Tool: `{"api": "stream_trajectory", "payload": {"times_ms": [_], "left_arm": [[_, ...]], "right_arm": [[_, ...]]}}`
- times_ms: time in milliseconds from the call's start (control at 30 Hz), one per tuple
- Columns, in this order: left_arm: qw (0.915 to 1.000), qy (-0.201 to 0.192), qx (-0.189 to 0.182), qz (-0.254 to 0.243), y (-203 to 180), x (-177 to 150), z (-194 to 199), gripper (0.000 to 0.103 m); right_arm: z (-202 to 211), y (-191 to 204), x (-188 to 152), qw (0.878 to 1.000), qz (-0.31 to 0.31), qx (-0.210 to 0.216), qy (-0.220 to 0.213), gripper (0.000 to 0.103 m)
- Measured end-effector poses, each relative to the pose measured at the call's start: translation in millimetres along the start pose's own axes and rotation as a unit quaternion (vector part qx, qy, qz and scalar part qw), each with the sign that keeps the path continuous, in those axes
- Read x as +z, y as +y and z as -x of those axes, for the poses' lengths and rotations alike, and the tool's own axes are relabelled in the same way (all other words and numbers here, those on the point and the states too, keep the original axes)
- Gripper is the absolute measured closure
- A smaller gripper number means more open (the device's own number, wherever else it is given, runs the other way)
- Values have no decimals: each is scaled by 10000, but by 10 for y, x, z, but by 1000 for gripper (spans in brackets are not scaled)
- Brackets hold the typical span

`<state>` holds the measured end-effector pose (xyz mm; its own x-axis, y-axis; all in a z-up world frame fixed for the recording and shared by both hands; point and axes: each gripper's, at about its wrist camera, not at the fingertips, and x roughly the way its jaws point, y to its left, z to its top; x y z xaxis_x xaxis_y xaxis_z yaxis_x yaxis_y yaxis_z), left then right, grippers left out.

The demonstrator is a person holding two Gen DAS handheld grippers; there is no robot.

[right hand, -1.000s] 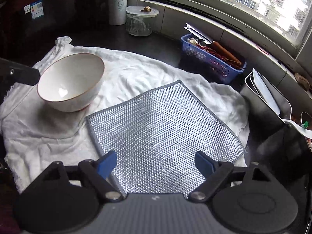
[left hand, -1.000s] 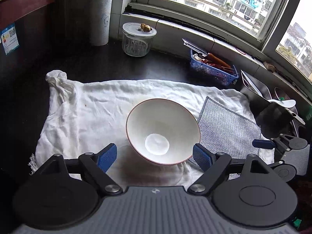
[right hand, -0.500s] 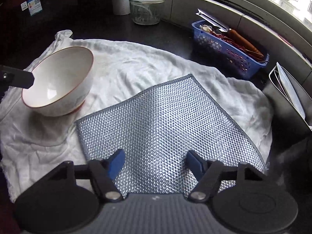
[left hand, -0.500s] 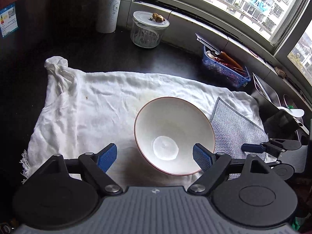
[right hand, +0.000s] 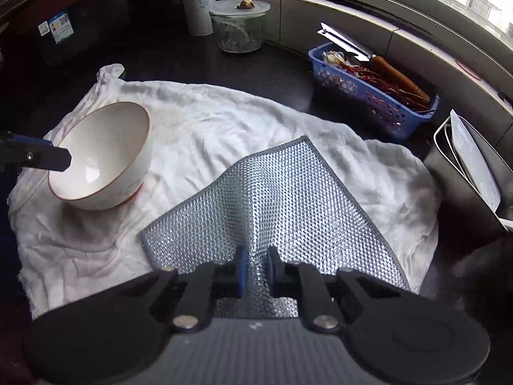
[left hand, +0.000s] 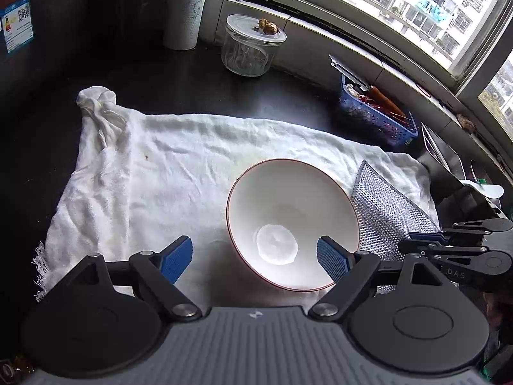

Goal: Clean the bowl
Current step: 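Grasp the grey mesh pad edge with the right tool and lift it, then grasp the bowl rim with the left tool while the right tool carries the pad over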

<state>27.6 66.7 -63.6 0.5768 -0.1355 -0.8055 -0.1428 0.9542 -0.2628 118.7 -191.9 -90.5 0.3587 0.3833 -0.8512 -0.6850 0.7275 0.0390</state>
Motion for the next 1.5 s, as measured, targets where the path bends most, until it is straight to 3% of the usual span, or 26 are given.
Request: {"api": "stream_trajectory", "payload": {"times_ms": [167, 300, 433, 533, 567, 667, 767, 933, 1133, 1167, 1200, 1233, 1300, 1500], "left_arm": [[10000, -19, -8, 1, -12, -18, 25, 18], [10000, -22, -1, 2, -15, -31, 36, 18], [10000, -29, 5, 35, -6, -34, 45, 18], [10000, -32, -3, 8, -17, -30, 54, 18], [10000, -30, -3, -2, -20, -30, 55, 18], [10000, -22, 3, 1, -20, -28, 53, 18], [10000, -14, 0, 35, -7, -17, 40, 18], [10000, 7, -21, 23, 2, 0, -2, 18], [9998, 21, -132, 171, 110, 43, -62, 20], [9994, 77, -195, 271, 150, 50, -89, 25], [9989, 132, -258, 371, 191, 57, -115, 28], [9983, 185, -316, 461, 227, 63, -139, 30], [9975, 254, -382, 535, 262, 59, -167, 40], [9954, 408, -516, 696, 291, 16, -249, 65]], "right_arm": [[169, -33, 95, 9998, -29, -4, -179, 91], [230, -80, 170, 9991, 42, -368, -224, 91], [297, -3, 241, 9966, -169, 781, -191, 91], [156, 74, 238, 9954, -293, 909, -73, 88], [96, 76, 237, 9959, -355, 831, -50, 86], [15, 84, 265, 9987, -249, 431, -71, 61], [-40, 55, 316, 9992, -243, 317, -14, 48], [-81, 88, 342, 9983, -83, 571, 110, 46], [-218, 25, 339, 9969, -350, 662, 235, 53], [-229, -6, 334, 9962, -454, 706, 236, 69], [-240, -41, 328, 9952, -563, 757, 244, 90], [-249, -87, 317, 9937, -692, 836, 261, 96], [-195, -148, 301, 9917, -848, 950, 175, 99], [282, -60, 296, 9917, -446, 748, -945, 99]]}}
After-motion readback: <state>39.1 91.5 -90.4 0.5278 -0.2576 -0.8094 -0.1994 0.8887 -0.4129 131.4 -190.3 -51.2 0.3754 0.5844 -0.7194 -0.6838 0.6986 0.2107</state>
